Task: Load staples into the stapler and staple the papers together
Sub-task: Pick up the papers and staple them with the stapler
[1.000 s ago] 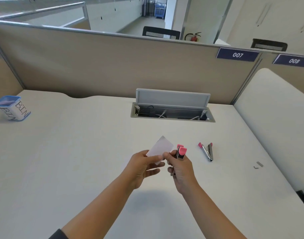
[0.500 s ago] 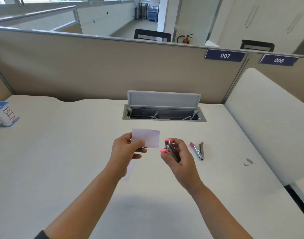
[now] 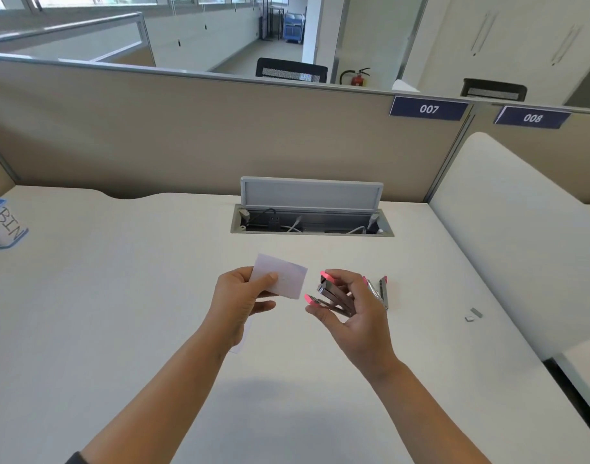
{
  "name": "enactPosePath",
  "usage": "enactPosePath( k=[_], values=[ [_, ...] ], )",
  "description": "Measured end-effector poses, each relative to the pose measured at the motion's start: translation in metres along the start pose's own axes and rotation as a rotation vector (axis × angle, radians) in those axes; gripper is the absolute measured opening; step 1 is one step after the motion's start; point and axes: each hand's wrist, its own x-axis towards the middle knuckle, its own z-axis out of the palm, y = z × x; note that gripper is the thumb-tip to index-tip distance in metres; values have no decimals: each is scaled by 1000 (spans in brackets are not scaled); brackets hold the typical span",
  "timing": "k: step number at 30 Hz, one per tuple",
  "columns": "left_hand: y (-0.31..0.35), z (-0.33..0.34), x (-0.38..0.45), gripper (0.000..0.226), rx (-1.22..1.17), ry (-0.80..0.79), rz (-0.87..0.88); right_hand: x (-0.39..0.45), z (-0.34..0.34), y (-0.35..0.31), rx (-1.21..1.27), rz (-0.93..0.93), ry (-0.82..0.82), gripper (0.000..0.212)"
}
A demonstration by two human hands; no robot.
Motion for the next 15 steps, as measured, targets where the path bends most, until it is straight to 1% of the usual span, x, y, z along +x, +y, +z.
enactPosePath(
  k=[2, 5, 9, 12, 15],
  values=[
    [0, 2, 0, 4, -26, -10, -14, 0, -1, 1, 27, 22, 17, 43],
    [-1, 4, 0, 3, -83, 2, -46, 0, -3, 3, 152, 144, 66, 38],
    [-1, 4, 0, 4, -148, 1, -78, 3, -8, 5, 385, 406, 91, 25],
    [-2, 5, 1, 3, -165, 3, -93, 5, -13, 9, 546, 629, 90, 22],
    [-2, 6, 1, 6, -148, 6, -106, 5, -15, 15, 664, 783, 76, 16]
  ],
)
